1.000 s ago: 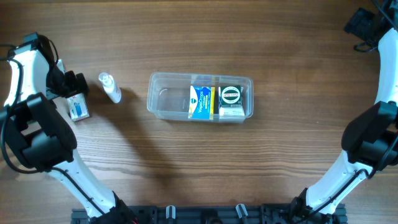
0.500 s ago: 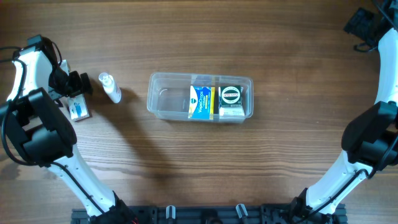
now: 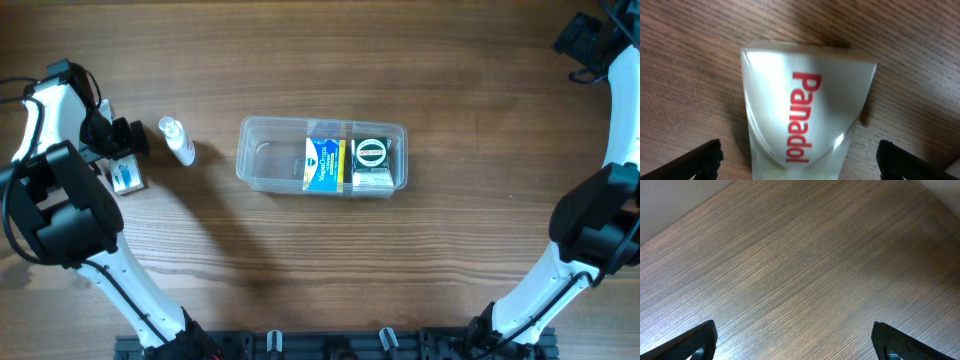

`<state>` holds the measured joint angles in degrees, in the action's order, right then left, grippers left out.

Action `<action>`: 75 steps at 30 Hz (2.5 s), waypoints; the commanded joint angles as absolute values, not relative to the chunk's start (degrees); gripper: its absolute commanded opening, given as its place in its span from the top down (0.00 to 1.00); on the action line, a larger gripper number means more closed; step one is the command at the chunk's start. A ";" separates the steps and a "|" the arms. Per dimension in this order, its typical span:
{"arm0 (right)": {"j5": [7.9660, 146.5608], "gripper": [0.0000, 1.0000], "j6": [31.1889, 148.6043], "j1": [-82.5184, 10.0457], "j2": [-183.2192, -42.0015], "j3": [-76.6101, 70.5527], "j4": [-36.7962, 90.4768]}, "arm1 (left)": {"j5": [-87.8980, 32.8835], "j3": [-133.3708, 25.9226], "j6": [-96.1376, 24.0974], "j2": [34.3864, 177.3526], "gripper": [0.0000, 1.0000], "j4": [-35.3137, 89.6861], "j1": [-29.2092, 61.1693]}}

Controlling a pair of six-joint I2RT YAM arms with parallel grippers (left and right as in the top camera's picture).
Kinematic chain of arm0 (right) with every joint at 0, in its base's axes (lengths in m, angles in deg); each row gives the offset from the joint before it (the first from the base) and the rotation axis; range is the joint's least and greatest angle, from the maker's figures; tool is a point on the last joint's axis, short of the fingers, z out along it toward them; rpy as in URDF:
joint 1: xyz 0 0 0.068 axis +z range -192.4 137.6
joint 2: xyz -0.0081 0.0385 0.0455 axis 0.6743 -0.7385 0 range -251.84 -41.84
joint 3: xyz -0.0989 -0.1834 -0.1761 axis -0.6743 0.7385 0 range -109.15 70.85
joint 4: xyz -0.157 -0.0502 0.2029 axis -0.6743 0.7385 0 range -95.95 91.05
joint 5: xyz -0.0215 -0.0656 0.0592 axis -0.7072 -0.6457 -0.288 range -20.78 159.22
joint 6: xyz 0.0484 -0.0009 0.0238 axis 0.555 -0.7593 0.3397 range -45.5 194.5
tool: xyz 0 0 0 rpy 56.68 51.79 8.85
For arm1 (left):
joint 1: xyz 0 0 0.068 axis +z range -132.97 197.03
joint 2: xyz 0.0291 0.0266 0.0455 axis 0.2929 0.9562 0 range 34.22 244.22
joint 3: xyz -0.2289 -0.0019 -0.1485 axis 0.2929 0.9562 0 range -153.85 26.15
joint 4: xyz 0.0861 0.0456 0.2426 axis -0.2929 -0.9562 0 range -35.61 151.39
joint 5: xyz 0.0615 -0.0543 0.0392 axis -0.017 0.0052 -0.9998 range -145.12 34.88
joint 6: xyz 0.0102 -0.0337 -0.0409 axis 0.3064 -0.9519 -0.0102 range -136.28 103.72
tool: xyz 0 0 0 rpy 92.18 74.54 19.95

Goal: Pack container
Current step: 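Lower the left gripper and grasp the white Panadol box, then carry the Panadol box into the container's left end and release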

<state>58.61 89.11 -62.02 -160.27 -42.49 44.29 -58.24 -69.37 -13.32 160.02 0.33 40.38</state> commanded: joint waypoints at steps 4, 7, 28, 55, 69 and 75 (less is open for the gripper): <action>57.65 0.00 88.15 -62.08 -160.51 -43.04 44.16 | -58.46 -68.65 -12.19 160.61 0.06 1.01 40.67; 57.65 0.00 88.15 -62.08 -160.51 -43.04 44.18 | -59.53 -68.65 -12.21 160.61 0.27 1.01 40.67; 57.65 0.00 88.17 -61.86 -160.51 -43.04 44.18 | -59.27 -81.68 -13.74 151.36 0.56 -7.75 40.65; 57.65 0.00 88.15 -61.86 -160.51 -43.04 44.16 | -51.66 -82.36 -30.98 117.14 0.48 -7.88 -3.44; 57.65 0.00 88.15 -61.86 -160.51 -43.04 44.16 | -51.77 -81.64 -34.74 124.61 0.48 -13.48 -3.75; 57.65 0.00 88.15 -61.86 -160.51 -43.04 44.16 | -54.94 -81.64 -35.03 134.62 0.39 -13.43 -3.77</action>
